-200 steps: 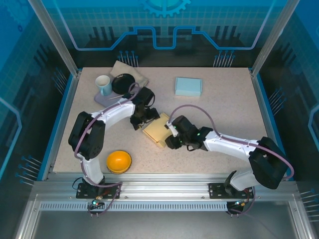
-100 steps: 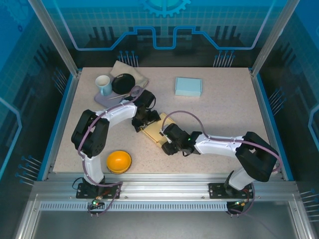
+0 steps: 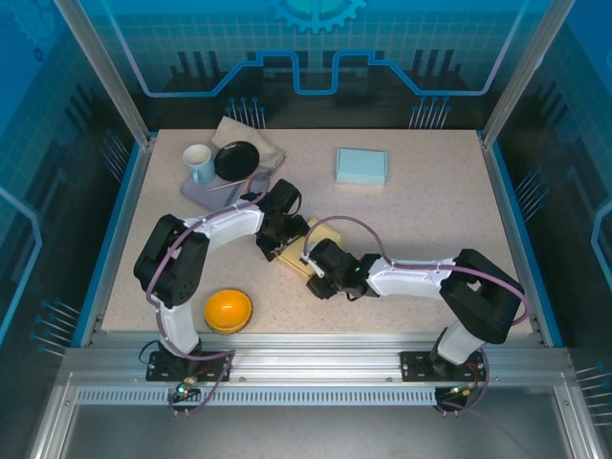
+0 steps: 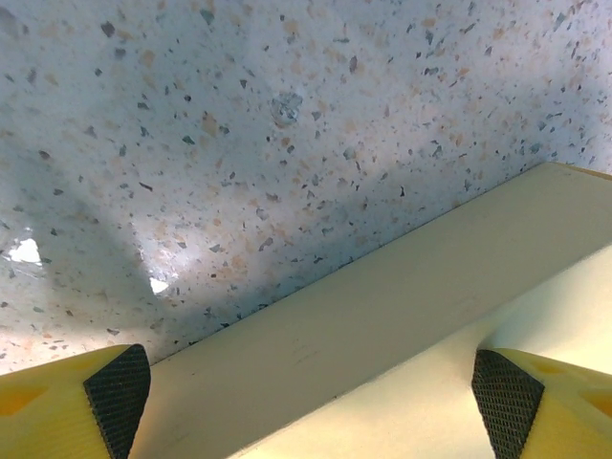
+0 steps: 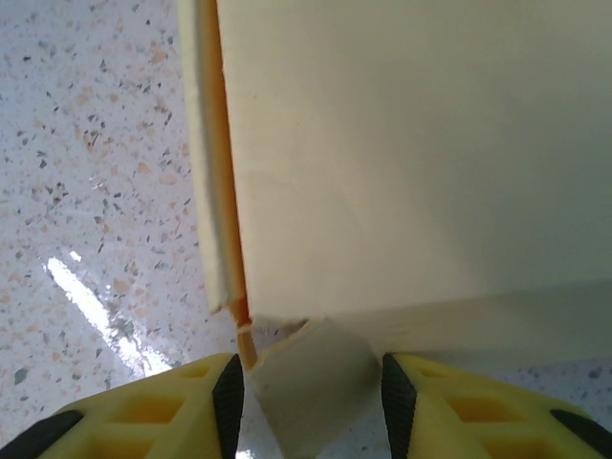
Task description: Fold the paper box
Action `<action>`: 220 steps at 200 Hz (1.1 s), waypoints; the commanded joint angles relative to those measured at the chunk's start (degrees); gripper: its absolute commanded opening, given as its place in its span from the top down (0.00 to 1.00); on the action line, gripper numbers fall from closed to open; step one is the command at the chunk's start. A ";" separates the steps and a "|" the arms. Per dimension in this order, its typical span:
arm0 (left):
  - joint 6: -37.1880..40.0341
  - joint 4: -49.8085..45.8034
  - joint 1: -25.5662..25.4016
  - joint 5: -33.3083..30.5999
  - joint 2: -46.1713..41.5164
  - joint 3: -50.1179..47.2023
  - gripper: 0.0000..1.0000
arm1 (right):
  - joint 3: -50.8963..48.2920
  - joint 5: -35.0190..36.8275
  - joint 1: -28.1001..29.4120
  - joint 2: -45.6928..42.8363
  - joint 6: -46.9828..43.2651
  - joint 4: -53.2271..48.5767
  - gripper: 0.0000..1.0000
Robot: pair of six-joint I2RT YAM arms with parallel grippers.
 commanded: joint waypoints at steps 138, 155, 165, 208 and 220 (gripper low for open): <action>-8.77 -2.27 -4.11 3.82 -0.94 -5.39 0.09 | -7.66 -6.24 -7.51 -5.37 -0.73 10.32 0.72; -9.99 -2.11 -4.49 3.97 -1.07 -5.61 0.08 | -7.39 -6.61 -7.49 -5.54 -0.08 10.21 0.68; -10.58 -1.98 -4.75 4.15 -1.11 -5.75 0.08 | -7.21 -6.78 -7.46 -5.77 0.23 10.21 0.67; -14.14 -1.37 -6.14 4.68 -1.74 -6.23 0.08 | -7.38 -8.36 -8.73 -6.85 2.64 11.04 0.85; -14.96 -1.32 -6.72 4.91 -1.77 -6.32 0.08 | -7.44 -9.39 -9.12 -7.12 3.89 11.49 0.86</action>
